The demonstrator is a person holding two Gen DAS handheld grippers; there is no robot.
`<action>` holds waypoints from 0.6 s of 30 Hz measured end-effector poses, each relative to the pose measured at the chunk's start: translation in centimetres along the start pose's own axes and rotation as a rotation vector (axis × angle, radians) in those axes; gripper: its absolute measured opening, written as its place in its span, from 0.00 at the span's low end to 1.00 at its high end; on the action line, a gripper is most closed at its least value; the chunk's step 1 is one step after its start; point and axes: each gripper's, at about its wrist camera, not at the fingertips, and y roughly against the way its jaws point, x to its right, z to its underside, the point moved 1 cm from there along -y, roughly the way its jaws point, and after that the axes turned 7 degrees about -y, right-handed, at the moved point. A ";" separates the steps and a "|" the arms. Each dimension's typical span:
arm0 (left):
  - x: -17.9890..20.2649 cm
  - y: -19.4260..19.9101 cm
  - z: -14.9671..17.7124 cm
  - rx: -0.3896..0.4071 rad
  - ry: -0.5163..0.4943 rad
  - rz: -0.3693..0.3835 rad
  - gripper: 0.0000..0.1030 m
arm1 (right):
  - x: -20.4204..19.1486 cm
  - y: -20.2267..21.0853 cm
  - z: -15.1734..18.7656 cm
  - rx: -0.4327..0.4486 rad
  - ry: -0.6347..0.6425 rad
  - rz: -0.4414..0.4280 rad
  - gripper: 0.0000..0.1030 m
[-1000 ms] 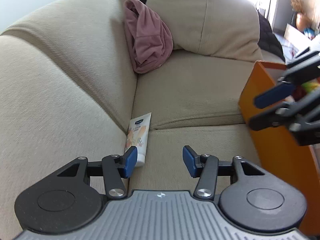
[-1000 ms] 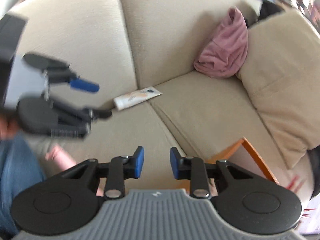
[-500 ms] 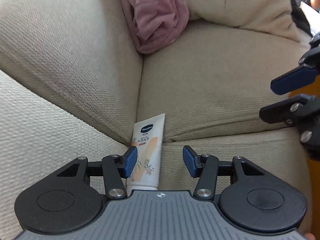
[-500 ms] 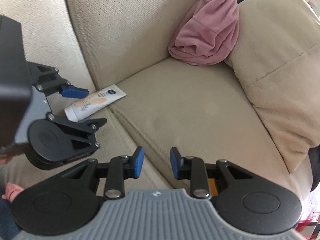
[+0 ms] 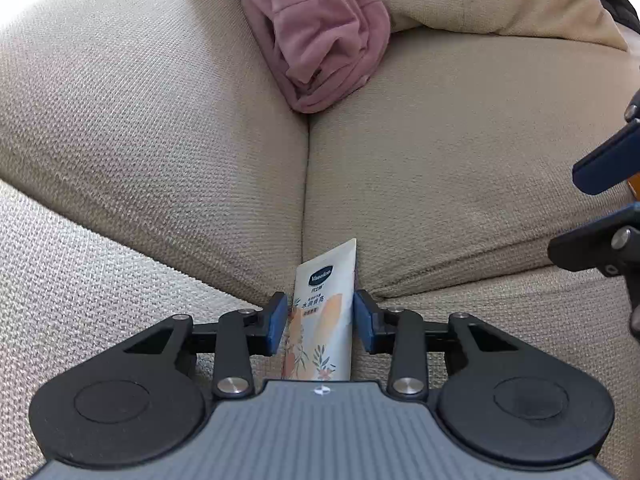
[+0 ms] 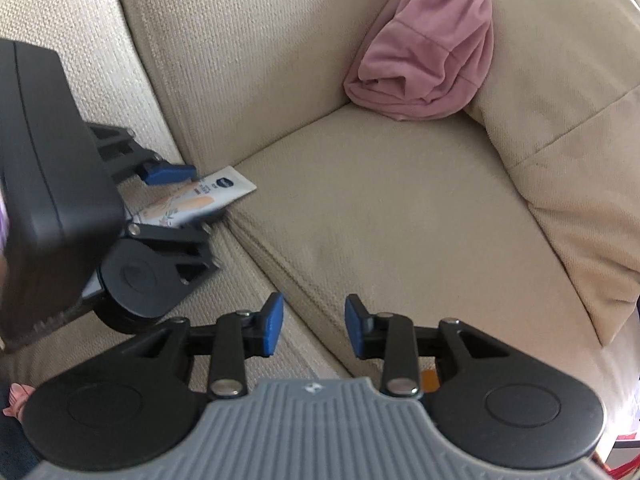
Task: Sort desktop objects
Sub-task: 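Close the left tool on the Vaseline tube, then lift the tube with the left tool while the right tool moves to the pink holder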
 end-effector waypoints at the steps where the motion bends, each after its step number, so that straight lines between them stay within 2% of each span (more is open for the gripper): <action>1: 0.0 0.0 0.0 -0.001 0.002 0.001 0.42 | -0.1 -0.2 0.1 -0.004 -0.001 0.000 0.35; 5: -0.4 0.1 0.3 0.002 0.026 0.008 0.41 | -0.4 -0.7 0.2 -0.008 0.008 0.006 0.36; 8: -0.5 -0.1 0.5 0.007 0.040 0.011 0.36 | -0.7 -1.3 0.4 -0.022 0.007 0.009 0.36; 10: -0.7 -0.2 0.5 0.017 0.049 -0.012 0.27 | -0.7 -1.2 0.4 -0.020 0.006 0.011 0.36; 12: -0.6 -0.9 0.7 -0.006 0.040 -0.056 0.19 | -0.6 -1.1 0.4 -0.016 0.001 0.013 0.38; 15: -0.4 -0.5 1.0 -0.006 0.012 -0.070 0.18 | -0.4 -0.9 0.7 -0.015 -0.016 0.005 0.39; 18: -1.3 0.4 1.5 0.000 0.058 -0.038 0.17 | -0.3 -0.7 0.7 -0.004 -0.022 -0.004 0.39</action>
